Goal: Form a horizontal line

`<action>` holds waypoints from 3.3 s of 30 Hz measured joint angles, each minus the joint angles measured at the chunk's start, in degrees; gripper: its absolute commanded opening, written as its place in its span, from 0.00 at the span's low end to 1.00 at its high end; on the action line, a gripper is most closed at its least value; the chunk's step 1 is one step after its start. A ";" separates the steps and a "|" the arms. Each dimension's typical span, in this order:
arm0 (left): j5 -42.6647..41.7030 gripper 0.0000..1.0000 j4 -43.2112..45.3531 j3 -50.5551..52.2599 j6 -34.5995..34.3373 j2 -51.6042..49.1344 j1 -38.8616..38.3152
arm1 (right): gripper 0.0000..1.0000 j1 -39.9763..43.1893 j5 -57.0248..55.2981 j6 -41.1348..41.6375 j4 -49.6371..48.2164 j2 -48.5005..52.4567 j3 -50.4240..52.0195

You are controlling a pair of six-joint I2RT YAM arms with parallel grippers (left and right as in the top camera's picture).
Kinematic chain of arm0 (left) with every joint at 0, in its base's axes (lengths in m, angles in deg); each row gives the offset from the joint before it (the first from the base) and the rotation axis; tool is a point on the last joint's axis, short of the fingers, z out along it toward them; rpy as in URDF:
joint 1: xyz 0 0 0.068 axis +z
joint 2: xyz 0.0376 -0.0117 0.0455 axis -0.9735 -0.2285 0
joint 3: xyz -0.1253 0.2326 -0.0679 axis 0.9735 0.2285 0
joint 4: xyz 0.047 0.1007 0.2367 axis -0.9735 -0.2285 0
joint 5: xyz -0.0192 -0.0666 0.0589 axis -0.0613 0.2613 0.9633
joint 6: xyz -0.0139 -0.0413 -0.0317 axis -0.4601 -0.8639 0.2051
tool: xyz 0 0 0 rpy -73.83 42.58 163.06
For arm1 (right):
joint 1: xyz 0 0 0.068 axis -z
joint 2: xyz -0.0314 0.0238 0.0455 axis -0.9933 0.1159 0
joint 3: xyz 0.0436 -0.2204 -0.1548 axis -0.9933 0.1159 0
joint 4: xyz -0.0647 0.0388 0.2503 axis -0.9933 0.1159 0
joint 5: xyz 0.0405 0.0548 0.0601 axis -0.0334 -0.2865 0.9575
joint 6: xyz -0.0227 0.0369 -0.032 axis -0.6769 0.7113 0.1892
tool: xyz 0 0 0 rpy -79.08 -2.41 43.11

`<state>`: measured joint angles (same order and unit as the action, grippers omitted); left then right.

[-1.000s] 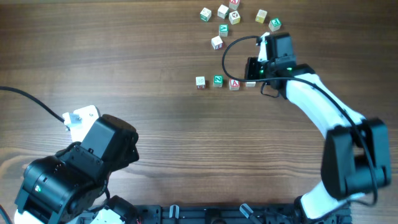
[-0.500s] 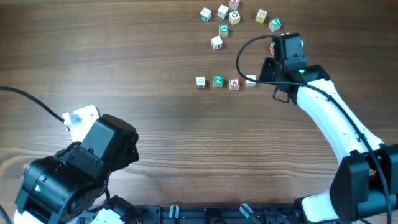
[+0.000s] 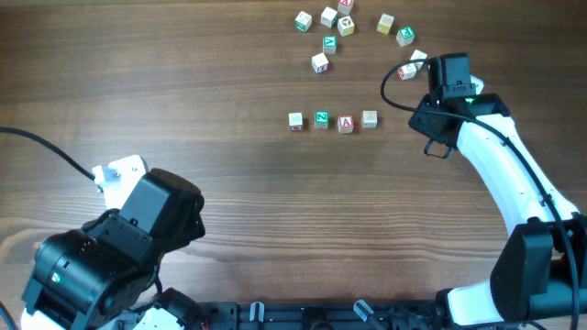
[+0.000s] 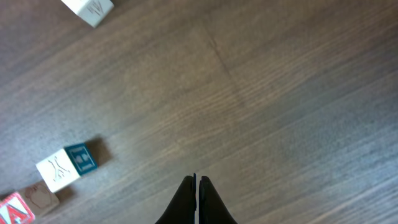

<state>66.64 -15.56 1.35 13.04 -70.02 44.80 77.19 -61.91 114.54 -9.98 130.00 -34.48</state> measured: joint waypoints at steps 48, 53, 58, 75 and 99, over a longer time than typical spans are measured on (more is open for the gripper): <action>0.00 1.00 0.00 0.00 0.00 0.00 0.00 | 0.05 0.00 5.18 -1.36 0.83 0.15 0.00; 0.00 1.00 0.00 0.00 0.00 0.00 0.00 | 0.05 0.00 6.01 -3.54 -0.33 3.69 0.00; 0.00 1.00 0.00 0.00 0.00 0.00 0.00 | 0.04 0.00 6.47 -4.15 -2.93 9.01 0.13; 0.00 1.00 0.00 0.00 0.00 0.00 0.00 | 0.05 0.00 8.04 -9.68 -11.17 13.92 0.22; 0.00 1.00 0.00 0.00 0.00 0.00 0.00 | 0.05 0.00 21.07 -14.78 -27.61 19.15 0.22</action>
<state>66.64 -15.56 1.35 13.04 -70.02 44.80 77.19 -40.84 99.76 -37.59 149.15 -34.26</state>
